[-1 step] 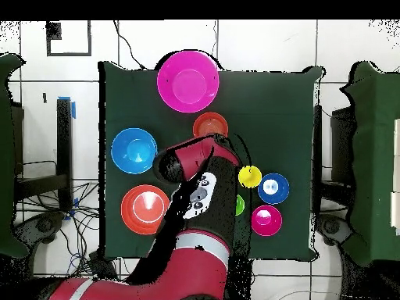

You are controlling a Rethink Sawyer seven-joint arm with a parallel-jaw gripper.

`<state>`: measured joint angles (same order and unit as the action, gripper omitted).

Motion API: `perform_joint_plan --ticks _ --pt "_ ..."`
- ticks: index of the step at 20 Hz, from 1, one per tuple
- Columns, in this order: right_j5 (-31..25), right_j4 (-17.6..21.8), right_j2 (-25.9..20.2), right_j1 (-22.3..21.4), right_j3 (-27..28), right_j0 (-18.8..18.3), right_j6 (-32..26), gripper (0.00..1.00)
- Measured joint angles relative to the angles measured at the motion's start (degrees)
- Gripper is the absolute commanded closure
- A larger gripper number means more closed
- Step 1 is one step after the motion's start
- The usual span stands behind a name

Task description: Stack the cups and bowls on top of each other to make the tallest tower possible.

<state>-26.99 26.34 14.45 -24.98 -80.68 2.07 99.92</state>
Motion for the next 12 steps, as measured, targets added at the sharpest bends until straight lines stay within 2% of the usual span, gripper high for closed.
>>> perform_joint_plan --ticks 12 --pt "0.01 -0.01 0.28 3.50 1.62 0.17 0.00 1.00"
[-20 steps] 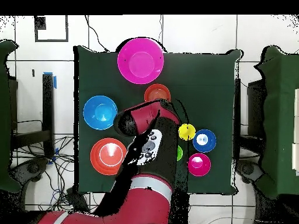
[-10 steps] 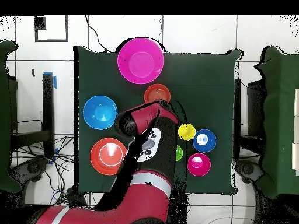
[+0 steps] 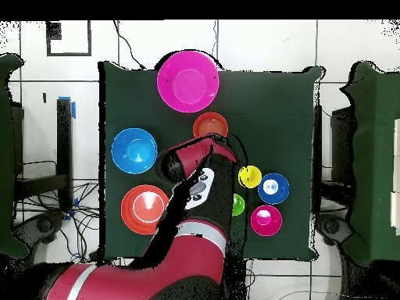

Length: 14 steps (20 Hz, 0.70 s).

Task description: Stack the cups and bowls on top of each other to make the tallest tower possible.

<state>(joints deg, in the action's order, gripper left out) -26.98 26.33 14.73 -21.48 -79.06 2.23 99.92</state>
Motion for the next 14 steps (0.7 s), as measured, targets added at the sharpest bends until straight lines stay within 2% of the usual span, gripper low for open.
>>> perform_joint_plan --ticks 14 --pt "0.10 0.00 1.05 3.40 0.88 0.47 0.00 1.00"
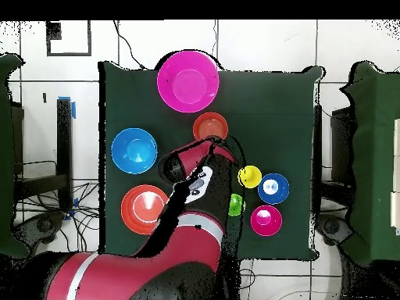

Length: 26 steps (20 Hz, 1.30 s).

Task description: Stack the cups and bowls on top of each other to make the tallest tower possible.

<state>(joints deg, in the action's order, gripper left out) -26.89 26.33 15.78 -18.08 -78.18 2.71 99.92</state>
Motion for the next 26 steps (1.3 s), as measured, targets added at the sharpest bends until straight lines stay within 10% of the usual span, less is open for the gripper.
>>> perform_joint_plan --ticks 26 --pt "-0.02 -0.42 0.62 -5.68 1.76 0.23 0.00 1.00"
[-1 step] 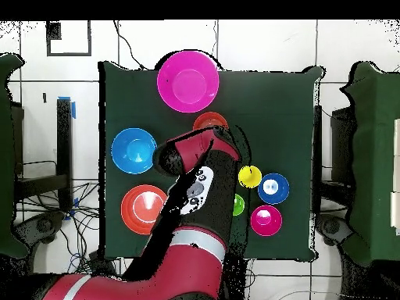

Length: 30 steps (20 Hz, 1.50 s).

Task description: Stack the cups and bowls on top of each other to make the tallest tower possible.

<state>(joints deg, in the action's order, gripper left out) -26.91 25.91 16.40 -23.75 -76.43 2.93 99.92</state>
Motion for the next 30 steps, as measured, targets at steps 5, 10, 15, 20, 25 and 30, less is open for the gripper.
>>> perform_joint_plan --ticks 5,10,15,20,25,30 --pt "0.00 -0.01 0.04 0.20 1.01 0.05 0.00 1.00" --pt "0.00 0.00 0.07 0.62 2.02 0.06 0.00 1.00" --pt "0.00 0.00 0.07 1.19 2.83 0.06 0.00 1.00" --pt "0.00 0.00 0.13 1.92 3.10 0.06 0.00 1.00" --pt "0.00 0.00 0.16 2.99 3.47 0.06 0.00 1.00" --pt "0.00 0.01 0.16 3.64 3.58 0.01 0.00 1.00"
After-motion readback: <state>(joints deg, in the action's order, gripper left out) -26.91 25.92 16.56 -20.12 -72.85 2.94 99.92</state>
